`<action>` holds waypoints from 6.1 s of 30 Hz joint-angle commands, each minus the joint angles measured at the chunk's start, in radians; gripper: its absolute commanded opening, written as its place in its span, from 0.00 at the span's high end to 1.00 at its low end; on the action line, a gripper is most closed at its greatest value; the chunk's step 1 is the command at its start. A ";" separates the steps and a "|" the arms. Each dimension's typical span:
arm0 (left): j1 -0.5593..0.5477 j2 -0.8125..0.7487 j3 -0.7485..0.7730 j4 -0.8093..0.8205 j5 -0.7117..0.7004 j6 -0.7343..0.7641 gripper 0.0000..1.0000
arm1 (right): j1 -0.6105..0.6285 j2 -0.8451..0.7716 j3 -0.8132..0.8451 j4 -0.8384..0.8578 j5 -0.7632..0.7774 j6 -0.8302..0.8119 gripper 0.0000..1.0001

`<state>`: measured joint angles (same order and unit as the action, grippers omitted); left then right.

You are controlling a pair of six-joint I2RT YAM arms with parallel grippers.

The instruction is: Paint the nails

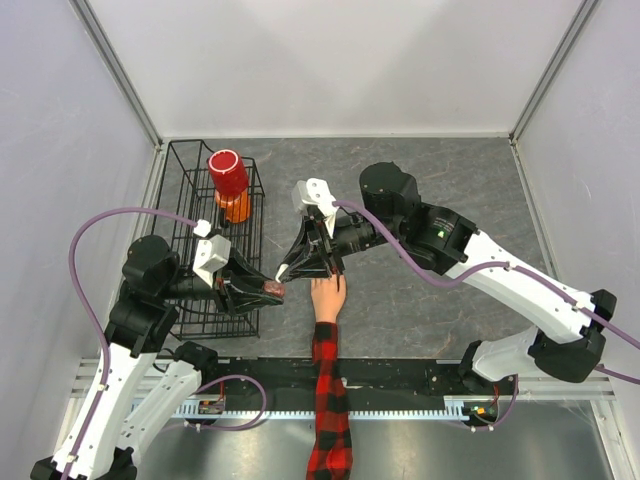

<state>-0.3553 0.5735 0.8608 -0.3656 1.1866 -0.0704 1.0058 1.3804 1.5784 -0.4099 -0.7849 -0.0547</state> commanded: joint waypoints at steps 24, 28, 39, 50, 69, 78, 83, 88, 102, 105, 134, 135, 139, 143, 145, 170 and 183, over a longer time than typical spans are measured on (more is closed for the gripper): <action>-0.002 0.006 0.020 0.004 0.008 -0.005 0.98 | -0.038 -0.049 -0.020 0.077 0.000 0.030 1.00; -0.002 0.008 0.017 0.002 0.001 -0.005 0.98 | -0.039 -0.053 -0.024 0.094 -0.011 0.039 1.00; -0.002 0.008 0.018 -0.012 -0.045 0.012 0.98 | -0.047 -0.083 -0.035 0.103 -0.002 0.052 1.00; -0.002 -0.001 0.032 -0.004 -0.163 0.021 0.98 | -0.072 -0.119 -0.052 0.102 0.140 0.087 1.00; -0.013 0.176 -0.034 0.450 -0.573 -0.057 0.98 | -0.390 -0.086 -0.540 0.292 0.647 0.443 1.00; -0.074 0.484 0.020 0.651 -0.696 -0.025 0.98 | -0.429 -0.017 -0.635 0.338 0.596 0.414 1.00; -0.085 0.586 0.073 0.672 -0.674 -0.003 0.98 | -0.429 0.016 -0.705 0.404 0.535 0.421 1.00; -0.085 0.632 0.075 0.692 -0.677 0.014 0.98 | -0.431 0.057 -0.696 0.413 0.546 0.424 1.00; -0.169 0.581 0.162 0.507 -0.807 0.023 0.98 | -0.470 0.031 -0.779 0.454 0.460 0.483 1.00; -0.171 0.623 0.191 0.491 -0.846 -0.003 0.98 | -0.473 0.019 -0.778 0.444 0.483 0.475 1.00; -0.201 0.818 0.533 0.174 -0.992 -0.180 0.98 | -0.481 0.235 -0.647 0.227 0.404 0.589 1.00; -0.201 0.824 0.553 0.172 -0.987 -0.180 0.98 | -0.481 0.238 -0.646 0.233 0.400 0.589 1.00; -0.203 0.848 0.586 0.157 -0.983 -0.170 0.98 | -0.478 0.264 -0.638 0.240 0.386 0.587 1.00; -0.203 0.859 0.612 0.139 -0.973 -0.161 0.98 | -0.477 0.266 -0.630 0.252 0.389 0.587 1.00; -0.203 0.867 0.616 0.134 -0.970 -0.164 0.98 | -0.478 0.256 -0.627 0.255 0.394 0.590 1.00; -0.203 0.873 0.638 0.105 -0.969 -0.166 0.98 | -0.478 0.316 -0.577 0.256 0.383 0.576 1.00; -0.203 0.884 0.649 0.100 -0.960 -0.163 0.98 | -0.477 0.336 -0.561 0.252 0.375 0.578 1.00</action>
<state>-0.5522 1.4506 1.4616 -0.2829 0.2127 -0.2180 0.5262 1.7031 0.9771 -0.1741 -0.3920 0.5274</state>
